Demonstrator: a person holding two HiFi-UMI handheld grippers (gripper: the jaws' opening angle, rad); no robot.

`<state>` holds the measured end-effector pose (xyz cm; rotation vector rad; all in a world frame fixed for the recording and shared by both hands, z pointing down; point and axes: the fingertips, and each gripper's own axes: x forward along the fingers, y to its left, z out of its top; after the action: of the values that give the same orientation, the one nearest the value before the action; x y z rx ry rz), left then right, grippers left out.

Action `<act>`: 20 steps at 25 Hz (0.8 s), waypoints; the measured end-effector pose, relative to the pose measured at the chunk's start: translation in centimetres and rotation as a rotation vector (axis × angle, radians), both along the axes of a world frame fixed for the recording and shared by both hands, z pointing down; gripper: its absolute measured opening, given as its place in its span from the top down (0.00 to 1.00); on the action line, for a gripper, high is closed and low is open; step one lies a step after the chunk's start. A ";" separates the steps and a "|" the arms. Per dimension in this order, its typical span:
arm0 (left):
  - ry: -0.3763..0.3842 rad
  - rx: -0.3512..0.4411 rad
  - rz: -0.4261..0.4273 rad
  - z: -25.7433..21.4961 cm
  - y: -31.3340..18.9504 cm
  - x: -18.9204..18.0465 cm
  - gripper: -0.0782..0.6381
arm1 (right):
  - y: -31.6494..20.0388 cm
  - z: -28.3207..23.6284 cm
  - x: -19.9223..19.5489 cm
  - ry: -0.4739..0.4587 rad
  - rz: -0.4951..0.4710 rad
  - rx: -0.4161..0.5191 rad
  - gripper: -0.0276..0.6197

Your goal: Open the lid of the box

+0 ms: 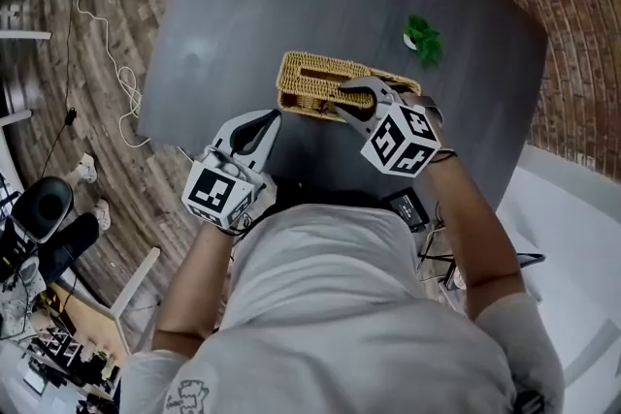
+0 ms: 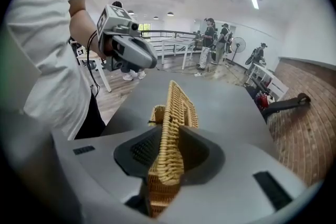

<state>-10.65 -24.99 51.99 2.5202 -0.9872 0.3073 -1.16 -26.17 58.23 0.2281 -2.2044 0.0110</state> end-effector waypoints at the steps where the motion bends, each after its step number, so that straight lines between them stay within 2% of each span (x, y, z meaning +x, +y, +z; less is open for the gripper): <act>1: -0.004 0.010 0.002 0.0 0.0 0.0 0.88 | -0.5 -0.6 0.1 -0.005 0.001 0.003 0.81; 7: -0.003 0.023 0.006 -0.2 -0.9 0.8 0.88 | -4.0 -3.0 1.1 -0.001 -0.014 0.045 0.89; 13: -0.008 0.014 -0.002 0.1 -1.8 1.5 0.88 | -7.4 -3.7 1.9 0.023 -0.027 0.066 0.89; 20: -0.020 0.004 -0.004 0.8 -2.5 1.7 0.88 | -11.0 -3.5 2.4 -0.002 -0.012 0.055 0.86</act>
<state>-8.92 -27.52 52.84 2.5234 -1.0010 0.3309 1.27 -37.19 54.71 0.2454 -2.2096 -0.0565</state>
